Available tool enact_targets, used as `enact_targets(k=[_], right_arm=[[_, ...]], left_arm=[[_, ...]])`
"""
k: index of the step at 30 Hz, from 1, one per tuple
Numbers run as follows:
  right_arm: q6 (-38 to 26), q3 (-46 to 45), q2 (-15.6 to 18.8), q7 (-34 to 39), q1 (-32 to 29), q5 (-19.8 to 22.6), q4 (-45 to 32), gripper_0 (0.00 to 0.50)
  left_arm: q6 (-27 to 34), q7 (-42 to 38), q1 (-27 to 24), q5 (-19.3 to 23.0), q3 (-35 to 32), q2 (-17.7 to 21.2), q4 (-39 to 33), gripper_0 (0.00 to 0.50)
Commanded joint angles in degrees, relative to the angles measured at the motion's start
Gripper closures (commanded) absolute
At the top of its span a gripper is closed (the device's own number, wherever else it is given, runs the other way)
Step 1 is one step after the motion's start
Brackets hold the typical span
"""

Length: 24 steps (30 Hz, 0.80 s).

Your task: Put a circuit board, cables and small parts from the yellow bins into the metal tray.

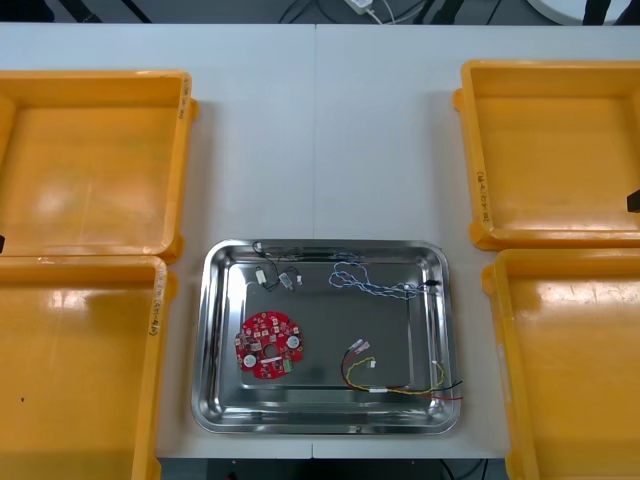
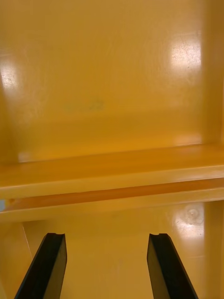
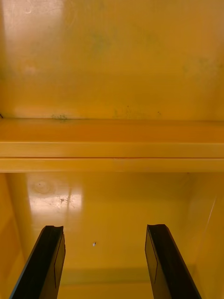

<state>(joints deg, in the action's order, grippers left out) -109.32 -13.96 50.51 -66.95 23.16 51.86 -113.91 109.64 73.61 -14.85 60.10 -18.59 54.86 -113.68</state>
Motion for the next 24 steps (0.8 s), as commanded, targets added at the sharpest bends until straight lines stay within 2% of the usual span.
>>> enact_targets(k=[1,24], right_arm=[[0.51,-0.45,-0.41,-1.60,-0.31,-0.27,-1.41,0.000],[0.51,-0.45,-0.41,-1.60,-0.31,-0.27,-1.41,0.000]], left_arm=[[0.36,1.09,0.69,0.55,-1.71,2.98,-0.23,0.000],[0.36,1.09,0.69,0.72,-1.71,2.98,-0.23,0.000]])
